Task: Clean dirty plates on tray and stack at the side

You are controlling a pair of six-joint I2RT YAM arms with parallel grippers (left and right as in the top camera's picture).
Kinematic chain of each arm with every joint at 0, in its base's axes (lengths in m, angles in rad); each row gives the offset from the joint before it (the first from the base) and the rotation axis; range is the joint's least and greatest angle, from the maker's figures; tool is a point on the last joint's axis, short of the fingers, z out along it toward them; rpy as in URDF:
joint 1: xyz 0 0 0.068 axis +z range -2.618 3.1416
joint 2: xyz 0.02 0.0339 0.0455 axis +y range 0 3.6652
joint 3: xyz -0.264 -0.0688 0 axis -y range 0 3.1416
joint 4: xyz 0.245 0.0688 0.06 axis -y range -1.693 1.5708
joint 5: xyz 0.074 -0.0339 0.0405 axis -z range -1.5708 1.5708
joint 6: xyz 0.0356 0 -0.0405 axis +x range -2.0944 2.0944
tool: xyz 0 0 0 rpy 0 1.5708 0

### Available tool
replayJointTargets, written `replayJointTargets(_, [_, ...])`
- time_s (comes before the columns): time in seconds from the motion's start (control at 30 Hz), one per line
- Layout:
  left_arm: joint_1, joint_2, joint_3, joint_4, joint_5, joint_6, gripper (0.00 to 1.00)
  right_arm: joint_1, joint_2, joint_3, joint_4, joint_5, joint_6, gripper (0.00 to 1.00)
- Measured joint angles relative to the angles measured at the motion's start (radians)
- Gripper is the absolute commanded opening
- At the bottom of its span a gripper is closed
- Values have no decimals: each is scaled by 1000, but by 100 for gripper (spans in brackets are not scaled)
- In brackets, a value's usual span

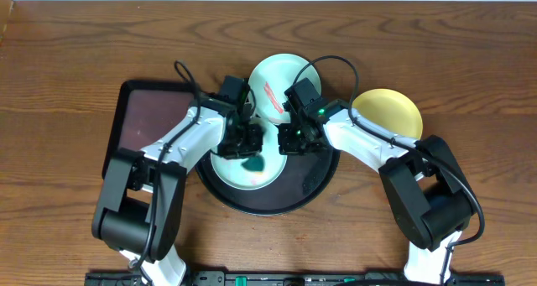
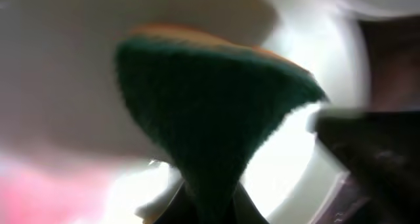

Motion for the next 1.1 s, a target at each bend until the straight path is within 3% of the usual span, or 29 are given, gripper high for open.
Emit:
replayJointTargets(0.2, [-3,4,0,74,-86,-84,7,0,0,0,0,0,0,1])
replayJointTargets(0.43, [-14,-4,6,-11,-276,-353,7,1,0,0,0,-8,0,1])
replayJointTargets(0.6, [-13,-16,6,-98,-347,-407,7,1,0,0,0,-8,0,1])
replayJointTargets(0.77, [-4,-17,6,-146,-311,-273,7,1,0,0,0,-8,0,1])
replayJointTargets(0.93, [9,-17,5,-154,-130,-39,8,1,0,0,0,-3,-1,1])
replayJointTargets(1.1, [3,-16,2,-90,-75,29,7,1,0,0,0,-3,-1,1])
